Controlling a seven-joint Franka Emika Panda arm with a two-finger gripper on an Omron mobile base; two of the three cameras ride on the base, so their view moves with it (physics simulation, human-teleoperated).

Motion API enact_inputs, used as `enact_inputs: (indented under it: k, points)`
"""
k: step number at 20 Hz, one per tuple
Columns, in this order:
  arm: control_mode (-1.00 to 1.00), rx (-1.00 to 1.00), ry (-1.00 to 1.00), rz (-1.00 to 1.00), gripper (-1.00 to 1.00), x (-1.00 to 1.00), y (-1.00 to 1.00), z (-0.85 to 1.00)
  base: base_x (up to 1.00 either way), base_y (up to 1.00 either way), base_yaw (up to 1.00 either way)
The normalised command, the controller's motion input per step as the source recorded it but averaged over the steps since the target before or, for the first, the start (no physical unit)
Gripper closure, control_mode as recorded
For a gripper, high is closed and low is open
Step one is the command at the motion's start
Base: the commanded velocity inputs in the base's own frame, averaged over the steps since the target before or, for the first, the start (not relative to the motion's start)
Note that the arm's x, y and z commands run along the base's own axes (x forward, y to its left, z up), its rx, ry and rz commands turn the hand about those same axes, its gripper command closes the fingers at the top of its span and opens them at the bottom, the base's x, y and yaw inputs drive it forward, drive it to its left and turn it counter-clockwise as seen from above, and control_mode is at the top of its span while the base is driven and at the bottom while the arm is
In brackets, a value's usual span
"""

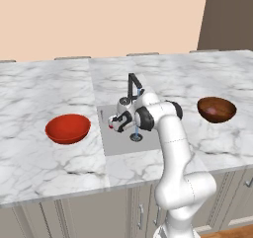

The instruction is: Pick the tomatos from the sink and place them in one bowl. Place the onion in the other bowl. Then turn off the sink faucet.

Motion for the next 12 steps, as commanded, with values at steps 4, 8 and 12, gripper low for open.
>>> enact_inputs:
  k: [4,8,12]
  points:
    - [-1.0,0.0,0.01,0.0,-1.0,-0.19,0.0,-0.38,0.0,0.0,0.0]
    - [-1.0,0.0,0.04,0.0,-1.0,-0.21,0.02,-0.38,0.0,0.0,0.0]
    - [-1.0,0.0,0.05,0.0,-1.0,-0.16,0.02,-0.38,0.0,0.0,0.0]
